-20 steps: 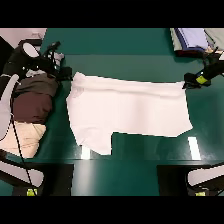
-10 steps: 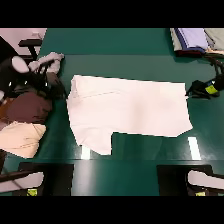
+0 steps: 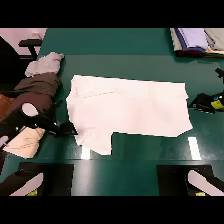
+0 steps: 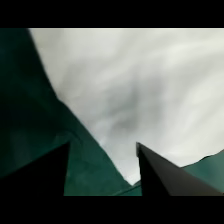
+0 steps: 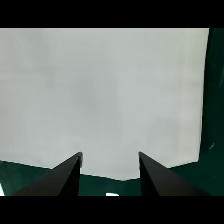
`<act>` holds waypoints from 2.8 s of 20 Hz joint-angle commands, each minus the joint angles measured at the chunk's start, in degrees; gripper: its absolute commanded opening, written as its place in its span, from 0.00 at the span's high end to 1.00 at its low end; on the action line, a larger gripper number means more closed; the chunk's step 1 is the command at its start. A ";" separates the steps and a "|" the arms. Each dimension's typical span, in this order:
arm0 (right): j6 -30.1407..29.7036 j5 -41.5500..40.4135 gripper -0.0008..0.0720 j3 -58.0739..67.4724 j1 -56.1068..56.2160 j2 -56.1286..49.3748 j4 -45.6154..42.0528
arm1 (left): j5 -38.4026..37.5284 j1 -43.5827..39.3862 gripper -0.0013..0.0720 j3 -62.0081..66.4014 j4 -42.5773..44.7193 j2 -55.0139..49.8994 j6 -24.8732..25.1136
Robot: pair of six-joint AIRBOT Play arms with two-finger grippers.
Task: Fold the shirts.
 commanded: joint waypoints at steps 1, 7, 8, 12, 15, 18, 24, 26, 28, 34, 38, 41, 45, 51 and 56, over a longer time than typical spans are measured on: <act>0.00 0.59 0.42 -0.90 -0.04 0.96 0.04 | 5.38 -4.33 0.34 -3.21 -2.05 0.63 -1.07; 0.00 3.87 0.42 -1.86 -1.68 0.98 -0.57 | 3.61 -4.50 0.95 0.39 -1.81 0.92 -0.98; 0.00 5.01 0.42 -3.32 -3.30 0.98 -0.68 | 2.62 -4.50 0.95 2.12 -0.98 0.94 -0.98; 0.00 4.87 0.27 -16.17 -13.42 0.98 -0.35 | 0.28 -4.50 0.95 8.15 -0.39 0.94 -0.74; -0.26 -0.35 0.30 -23.91 -15.87 -1.29 2.27 | 1.18 -4.50 0.95 9.66 -0.39 0.94 -0.74; -1.38 -7.67 0.40 -26.40 -13.42 -4.72 8.02 | 1.22 -4.50 0.95 9.64 1.36 0.92 -0.76; -1.51 -7.23 0.97 -19.52 -4.35 -6.64 4.26 | -5.31 -4.50 0.95 11.41 10.56 3.41 -1.86; -1.22 -3.17 0.97 -18.64 -2.84 -2.67 -1.73 | -9.01 -4.50 0.95 11.39 14.36 9.64 -4.50; -1.01 2.05 0.97 -18.64 -1.79 3.21 -6.29 | -15.08 -4.50 0.95 11.39 15.67 15.69 -5.64; 2.03 8.72 0.97 -17.35 0.35 17.44 -9.46 | -18.62 -4.50 0.95 11.41 9.42 22.12 -7.23; 3.45 2.45 0.97 -8.46 7.65 7.74 -9.49 | -3.21 -4.50 0.95 12.87 11.82 17.27 -4.63; 3.76 0.96 0.97 0.55 9.64 -4.33 -9.03 | 2.97 -4.50 0.95 18.62 13.81 6.49 -1.90; 3.72 0.31 0.97 11.02 9.60 -17.29 -8.98 | 9.94 -4.50 0.95 29.24 13.99 -9.68 -0.74; -0.83 0.52 0.47 23.10 8.13 -27.71 -3.87 | 15.54 -4.50 0.41 36.94 13.94 -20.13 -0.76; -4.83 2.93 0.22 20.17 -2.19 -25.81 3.08 | 6.49 -4.50 0.26 42.03 13.38 -19.80 -0.74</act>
